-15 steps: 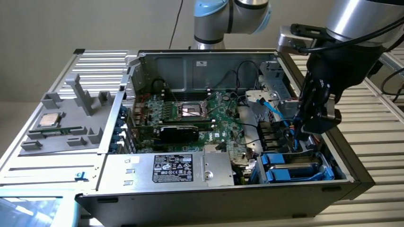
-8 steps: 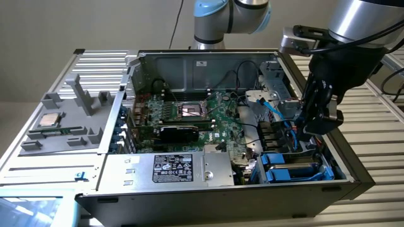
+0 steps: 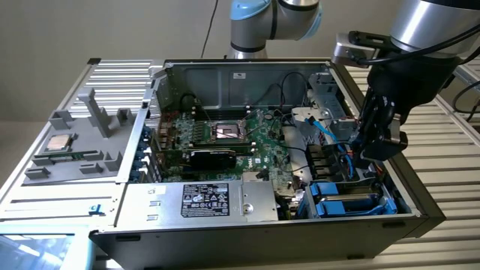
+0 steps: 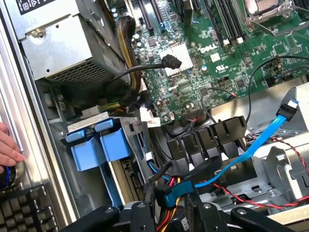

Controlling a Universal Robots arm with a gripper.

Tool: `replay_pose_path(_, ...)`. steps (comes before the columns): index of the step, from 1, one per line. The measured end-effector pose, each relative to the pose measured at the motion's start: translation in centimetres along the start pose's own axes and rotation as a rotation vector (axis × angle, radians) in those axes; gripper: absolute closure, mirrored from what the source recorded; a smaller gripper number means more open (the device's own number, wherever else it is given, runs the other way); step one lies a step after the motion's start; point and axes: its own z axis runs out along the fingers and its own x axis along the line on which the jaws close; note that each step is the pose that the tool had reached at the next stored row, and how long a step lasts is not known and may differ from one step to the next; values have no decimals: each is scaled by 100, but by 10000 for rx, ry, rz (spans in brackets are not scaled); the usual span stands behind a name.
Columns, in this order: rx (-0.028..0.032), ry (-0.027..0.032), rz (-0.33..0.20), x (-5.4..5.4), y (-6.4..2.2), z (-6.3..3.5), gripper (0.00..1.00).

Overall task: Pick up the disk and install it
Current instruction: 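Insert the first disk wire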

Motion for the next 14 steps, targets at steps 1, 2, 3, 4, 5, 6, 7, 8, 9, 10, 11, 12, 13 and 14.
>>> replay_pose_path(1, -1, 0, 8, 0, 0, 0, 64)
replay_pose_path(2, -2, 0, 12, 0, 0, 0, 64)
replay_pose_path(3, -2, 0, 15, 0, 0, 0, 64)
replay_pose_path(4, -2, 0, 18, 0, 0, 1, 64)
replay_pose_path(5, -2, 0, 20, 0, 0, 1, 64)
replay_pose_path(6, -2, 0, 22, 0, 0, 1, 64)
replay_pose_path(7, -3, 0, 24, 0, 0, 1, 64)
replay_pose_path(8, -3, 0, 25, 0, 0, 1, 64)
replay_pose_path(9, -3, -1, 27, 0, 0, 1, 62)
replay_pose_path(10, -3, -1, 28, 0, 0, 1, 62)
replay_pose_path(11, -3, -3, 28, -1, 0, 2, 56)
replay_pose_path(12, -2, -5, 29, -2, 0, 2, 50)
replay_pose_path(13, -1, -4, 30, -4, 1, 2, 50)
replay_pose_path(14, -1, -3, 31, -6, 2, 1, 44)
